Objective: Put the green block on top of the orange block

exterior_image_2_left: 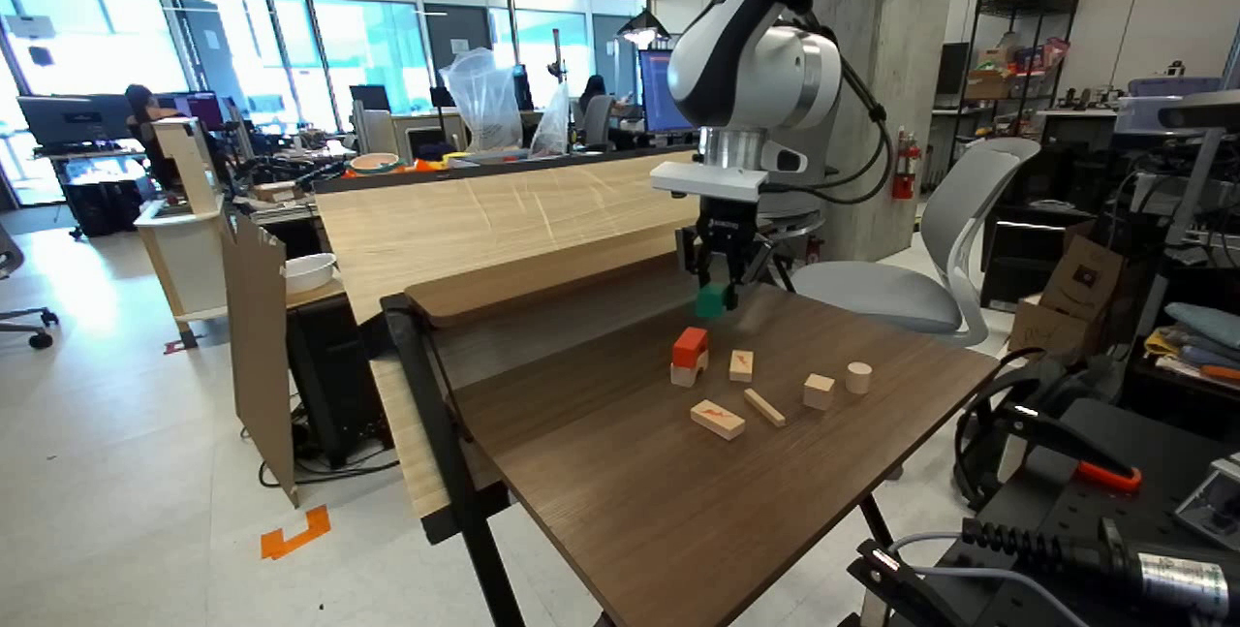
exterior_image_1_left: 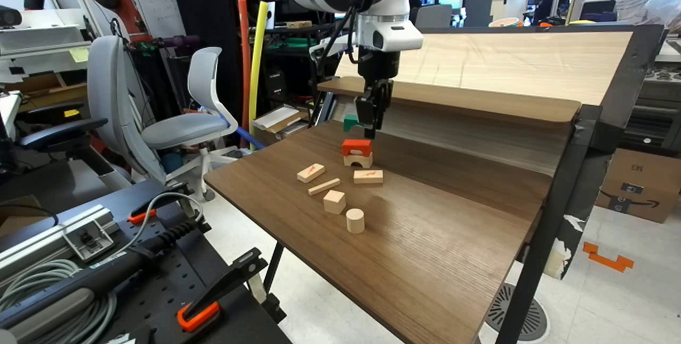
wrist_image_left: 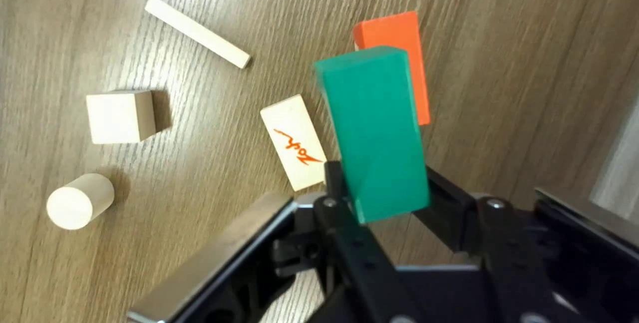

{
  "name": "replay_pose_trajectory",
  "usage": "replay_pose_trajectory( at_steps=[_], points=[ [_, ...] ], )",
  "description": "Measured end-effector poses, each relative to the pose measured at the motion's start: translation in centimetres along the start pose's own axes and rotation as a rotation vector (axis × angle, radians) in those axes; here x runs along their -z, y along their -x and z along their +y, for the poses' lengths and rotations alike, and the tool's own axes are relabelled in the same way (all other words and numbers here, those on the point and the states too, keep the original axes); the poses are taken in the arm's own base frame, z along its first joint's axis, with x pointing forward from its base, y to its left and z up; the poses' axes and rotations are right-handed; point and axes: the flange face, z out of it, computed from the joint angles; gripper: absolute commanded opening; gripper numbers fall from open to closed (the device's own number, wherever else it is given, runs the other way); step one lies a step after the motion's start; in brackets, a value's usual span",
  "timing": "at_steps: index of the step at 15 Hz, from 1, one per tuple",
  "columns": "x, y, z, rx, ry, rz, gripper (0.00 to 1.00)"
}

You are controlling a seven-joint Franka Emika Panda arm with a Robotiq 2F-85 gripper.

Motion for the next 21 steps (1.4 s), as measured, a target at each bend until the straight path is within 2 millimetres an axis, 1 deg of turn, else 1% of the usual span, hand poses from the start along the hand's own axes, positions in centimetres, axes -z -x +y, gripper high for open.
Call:
replay_pose_trajectory(
  at_steps=[3, 8, 13, 21],
  points=[
    [-1.1, 0.6, -0.2, -0.035, 0.007, 0.0, 0.13],
    [-2.7, 0.9, -0.7, -0.063, -0.002, 0.012, 0.13],
    [-3.2, 1.2, -1.3, -0.062, -0.028, 0.031, 0.13],
    [-3.4, 1.8, -1.7, -0.062, -0.042, 0.04, 0.13]
  ],
)
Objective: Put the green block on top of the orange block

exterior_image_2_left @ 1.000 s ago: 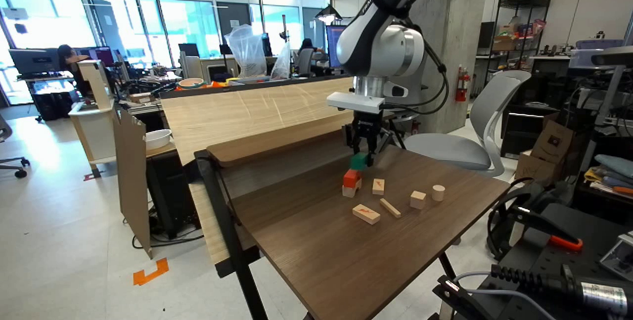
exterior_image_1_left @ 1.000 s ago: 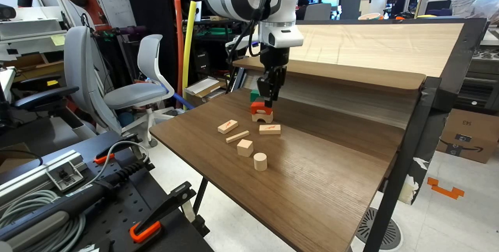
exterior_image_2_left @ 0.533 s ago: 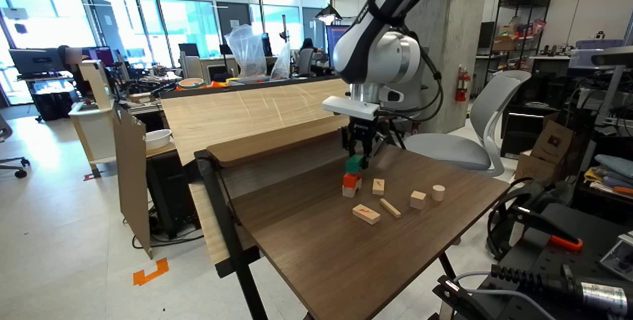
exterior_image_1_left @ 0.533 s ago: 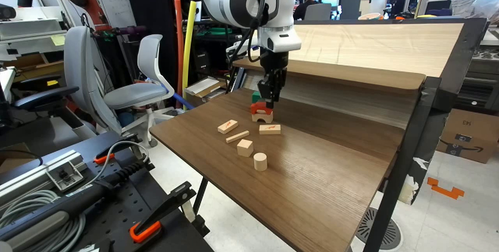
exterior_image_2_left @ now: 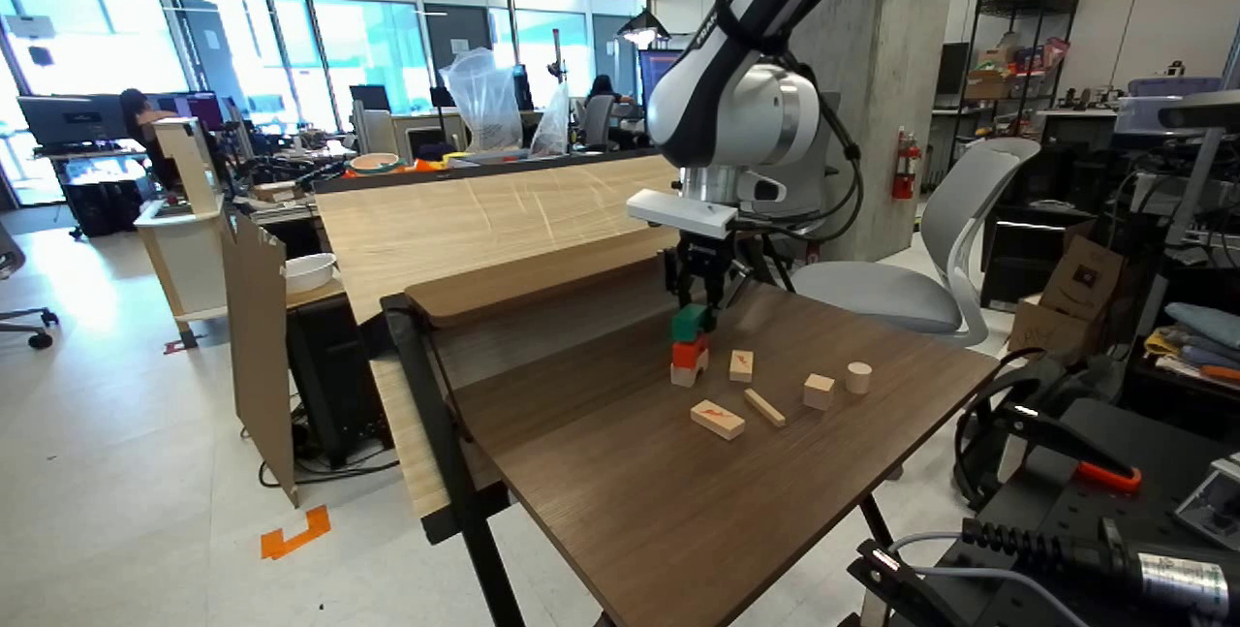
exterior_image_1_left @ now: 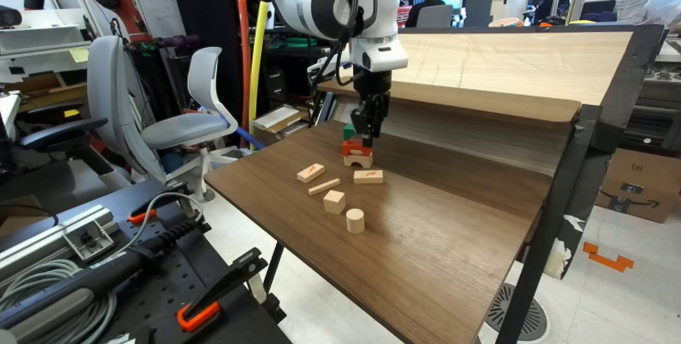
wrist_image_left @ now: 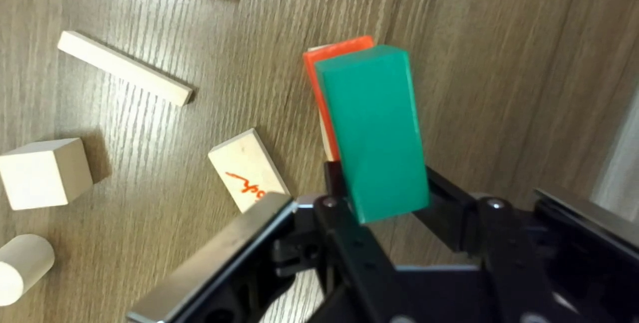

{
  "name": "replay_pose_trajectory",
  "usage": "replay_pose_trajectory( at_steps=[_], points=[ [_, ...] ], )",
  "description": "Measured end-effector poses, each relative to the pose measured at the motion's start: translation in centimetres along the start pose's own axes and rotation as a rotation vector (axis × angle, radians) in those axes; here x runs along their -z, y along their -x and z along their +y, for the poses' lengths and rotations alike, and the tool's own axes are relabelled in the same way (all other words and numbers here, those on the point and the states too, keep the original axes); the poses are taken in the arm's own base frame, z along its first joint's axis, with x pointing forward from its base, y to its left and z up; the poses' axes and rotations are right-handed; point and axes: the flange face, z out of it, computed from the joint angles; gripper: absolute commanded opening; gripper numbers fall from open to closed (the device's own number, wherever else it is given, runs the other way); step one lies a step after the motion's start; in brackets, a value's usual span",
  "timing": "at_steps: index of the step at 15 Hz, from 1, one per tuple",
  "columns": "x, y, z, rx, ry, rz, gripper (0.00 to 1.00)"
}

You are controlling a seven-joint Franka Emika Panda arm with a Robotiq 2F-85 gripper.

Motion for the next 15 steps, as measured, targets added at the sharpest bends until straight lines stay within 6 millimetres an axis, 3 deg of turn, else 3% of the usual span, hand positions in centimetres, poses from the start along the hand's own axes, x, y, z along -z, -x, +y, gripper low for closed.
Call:
replay_pose_trajectory(
  at_steps=[8, 9, 10, 15],
  points=[
    [-0.13, 0.19, -0.11, 0.0, -0.005, 0.005, 0.13],
    [-0.22, 0.17, -0.09, -0.002, -0.005, 0.006, 0.5],
    [-0.36, 0.15, -0.05, -0.003, -0.004, 0.006, 0.64],
    [-0.73, 0.06, 0.03, -0.011, 0.001, 0.01, 0.99]
  ],
)
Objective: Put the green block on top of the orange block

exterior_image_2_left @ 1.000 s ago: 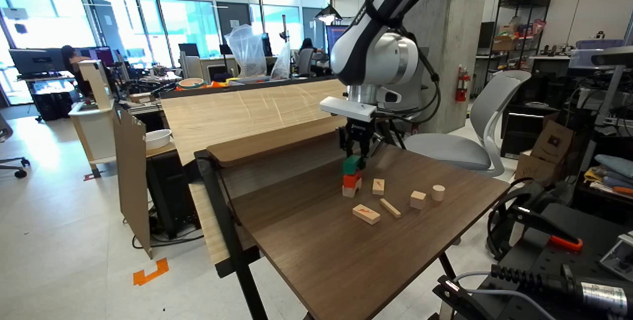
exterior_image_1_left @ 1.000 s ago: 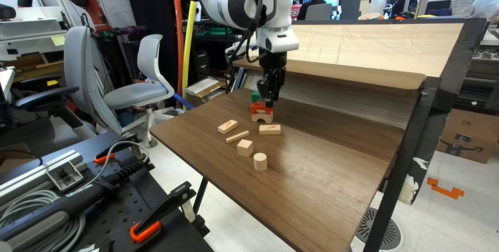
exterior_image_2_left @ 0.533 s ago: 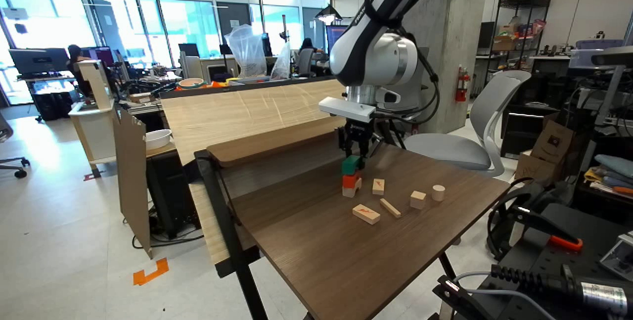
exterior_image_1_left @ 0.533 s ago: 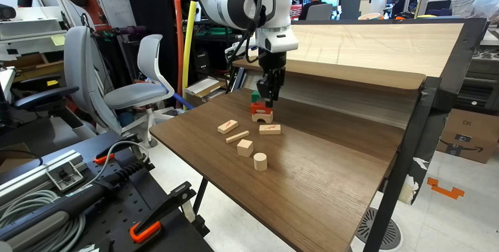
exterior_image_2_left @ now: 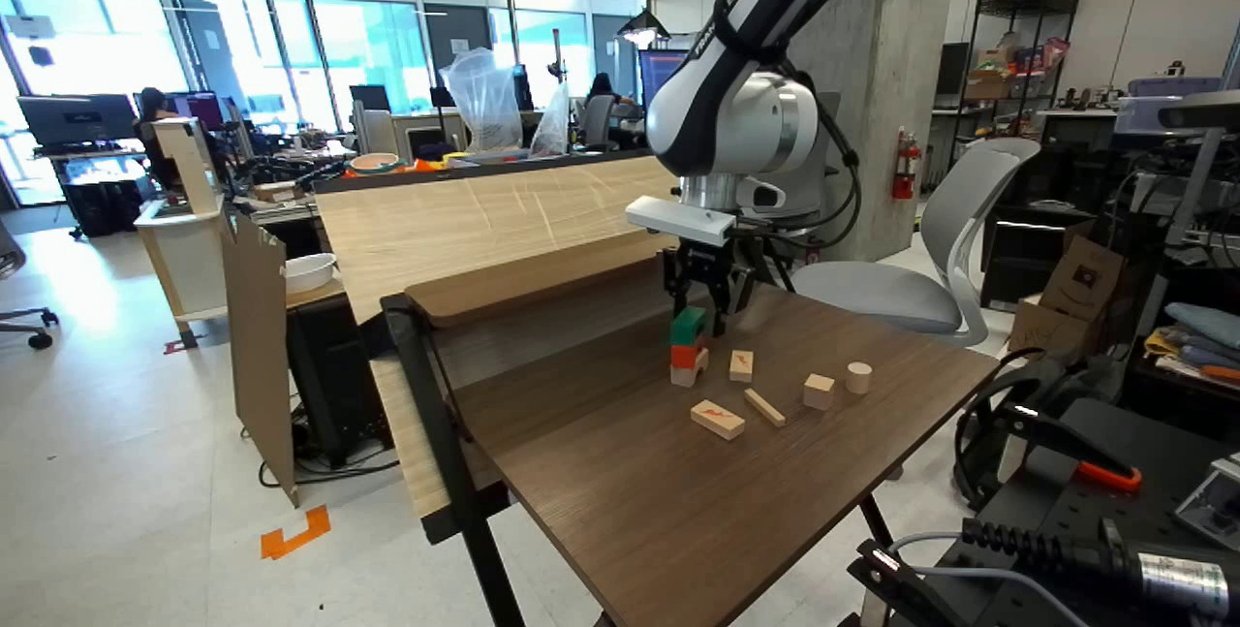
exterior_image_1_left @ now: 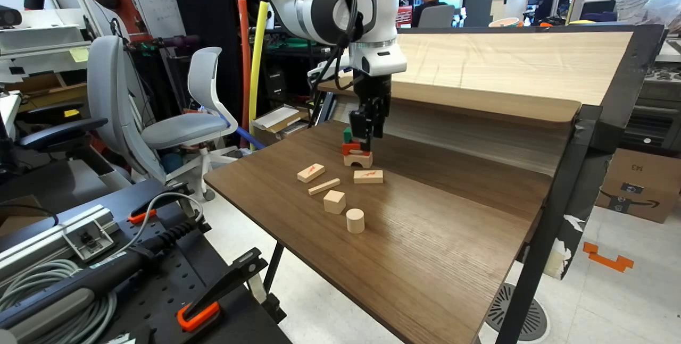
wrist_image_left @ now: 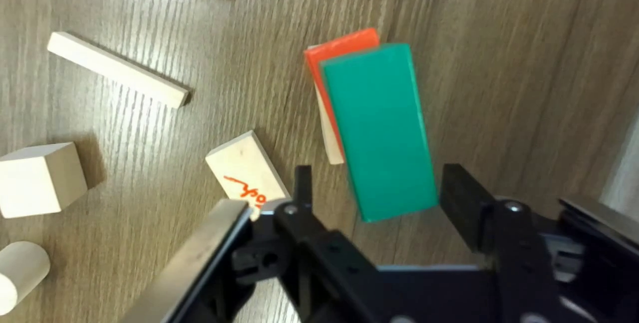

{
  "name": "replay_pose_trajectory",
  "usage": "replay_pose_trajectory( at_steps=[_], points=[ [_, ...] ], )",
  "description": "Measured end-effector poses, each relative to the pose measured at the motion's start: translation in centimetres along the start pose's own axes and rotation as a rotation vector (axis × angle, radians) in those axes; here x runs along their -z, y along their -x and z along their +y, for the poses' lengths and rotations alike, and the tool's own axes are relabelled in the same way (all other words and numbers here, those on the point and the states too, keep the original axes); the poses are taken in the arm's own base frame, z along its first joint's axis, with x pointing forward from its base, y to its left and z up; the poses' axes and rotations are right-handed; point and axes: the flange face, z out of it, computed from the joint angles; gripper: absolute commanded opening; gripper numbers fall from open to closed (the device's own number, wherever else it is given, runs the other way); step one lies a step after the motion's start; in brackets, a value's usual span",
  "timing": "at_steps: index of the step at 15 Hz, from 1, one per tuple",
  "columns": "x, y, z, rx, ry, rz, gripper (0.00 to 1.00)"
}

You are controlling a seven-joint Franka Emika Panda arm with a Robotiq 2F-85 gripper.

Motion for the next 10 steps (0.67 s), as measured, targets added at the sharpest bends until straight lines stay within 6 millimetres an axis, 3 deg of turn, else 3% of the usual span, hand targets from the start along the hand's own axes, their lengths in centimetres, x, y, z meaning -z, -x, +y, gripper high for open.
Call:
replay_pose_trajectory(
  at_steps=[10],
  points=[
    [0.2, -1.1, 0.4, 0.0, 0.011, 0.029, 1.0]
  ],
)
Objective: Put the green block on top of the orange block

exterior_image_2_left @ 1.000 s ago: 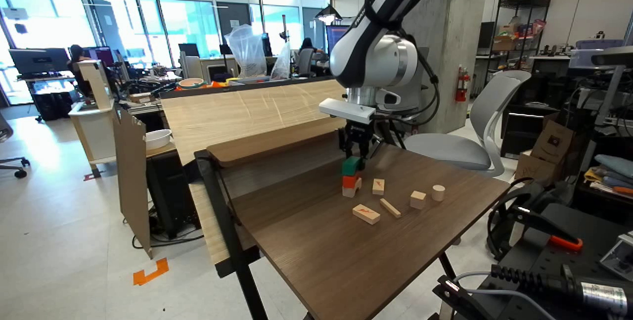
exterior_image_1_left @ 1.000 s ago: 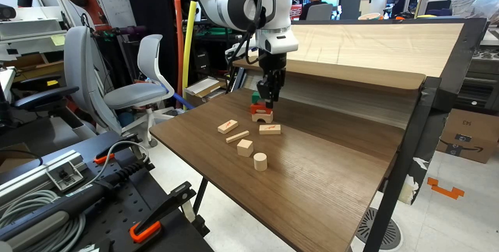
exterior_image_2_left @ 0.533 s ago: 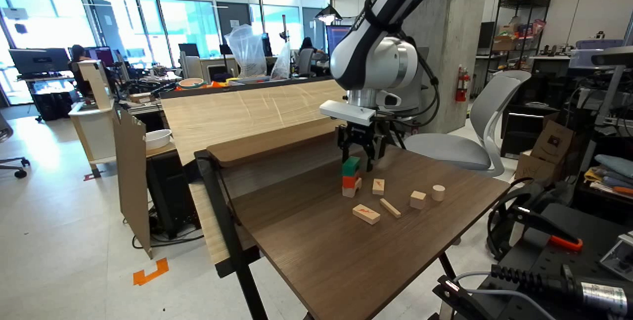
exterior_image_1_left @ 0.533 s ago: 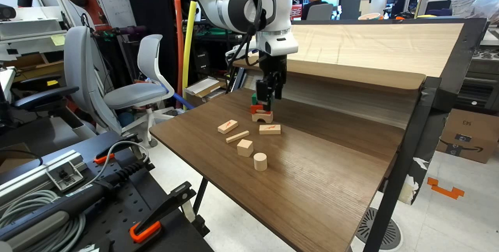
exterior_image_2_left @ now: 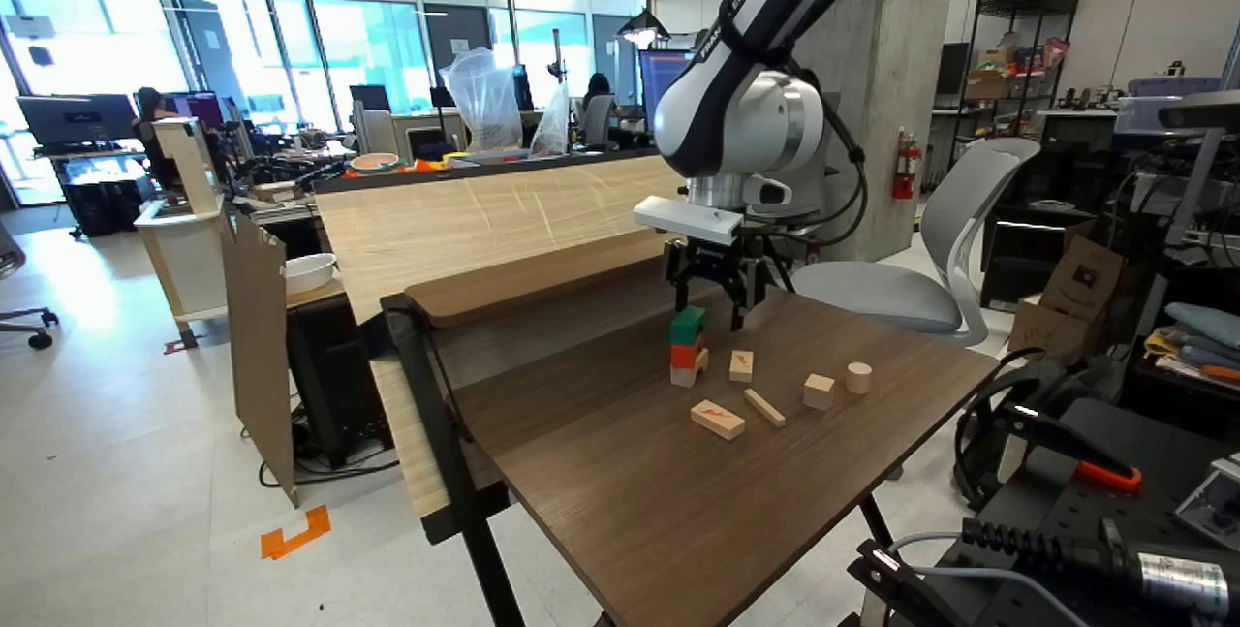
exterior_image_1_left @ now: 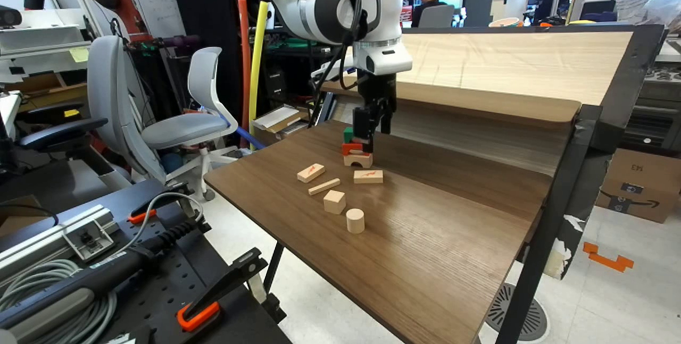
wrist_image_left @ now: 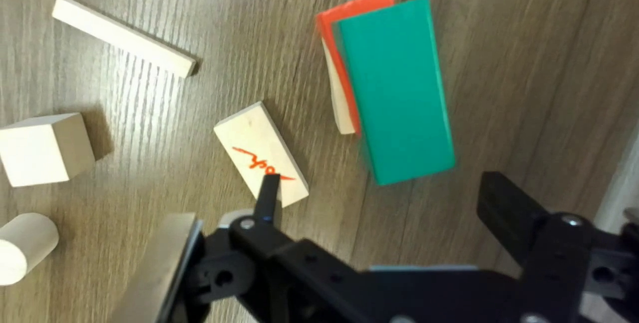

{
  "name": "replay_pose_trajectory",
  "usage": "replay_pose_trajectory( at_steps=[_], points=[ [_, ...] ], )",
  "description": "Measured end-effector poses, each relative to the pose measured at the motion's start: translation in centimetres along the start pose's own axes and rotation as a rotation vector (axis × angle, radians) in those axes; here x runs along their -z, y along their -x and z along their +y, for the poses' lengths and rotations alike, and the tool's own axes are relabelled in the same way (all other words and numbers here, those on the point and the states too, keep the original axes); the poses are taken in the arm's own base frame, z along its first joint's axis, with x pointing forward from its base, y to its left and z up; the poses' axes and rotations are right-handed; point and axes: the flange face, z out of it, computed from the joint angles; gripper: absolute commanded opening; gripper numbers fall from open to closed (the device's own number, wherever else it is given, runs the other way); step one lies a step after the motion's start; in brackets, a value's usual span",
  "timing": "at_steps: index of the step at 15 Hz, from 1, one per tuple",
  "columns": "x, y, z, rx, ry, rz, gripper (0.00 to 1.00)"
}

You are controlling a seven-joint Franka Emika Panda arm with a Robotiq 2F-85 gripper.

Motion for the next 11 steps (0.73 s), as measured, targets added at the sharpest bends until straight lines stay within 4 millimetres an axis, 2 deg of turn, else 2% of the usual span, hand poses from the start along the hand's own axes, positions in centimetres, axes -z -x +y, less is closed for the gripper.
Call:
replay_pose_trajectory(
  at_steps=[3, 6, 8, 11],
  points=[
    [0.6, -1.1, 0.5, 0.013, 0.015, 0.033, 1.0],
    [2.4, -2.5, 1.6, 0.027, 0.036, 0.073, 1.0],
    [4.4, -3.4, 2.6, 0.039, 0.044, 0.097, 1.0],
    [8.7, -4.7, 4.4, 0.067, 0.047, 0.112, 1.0]
  ],
)
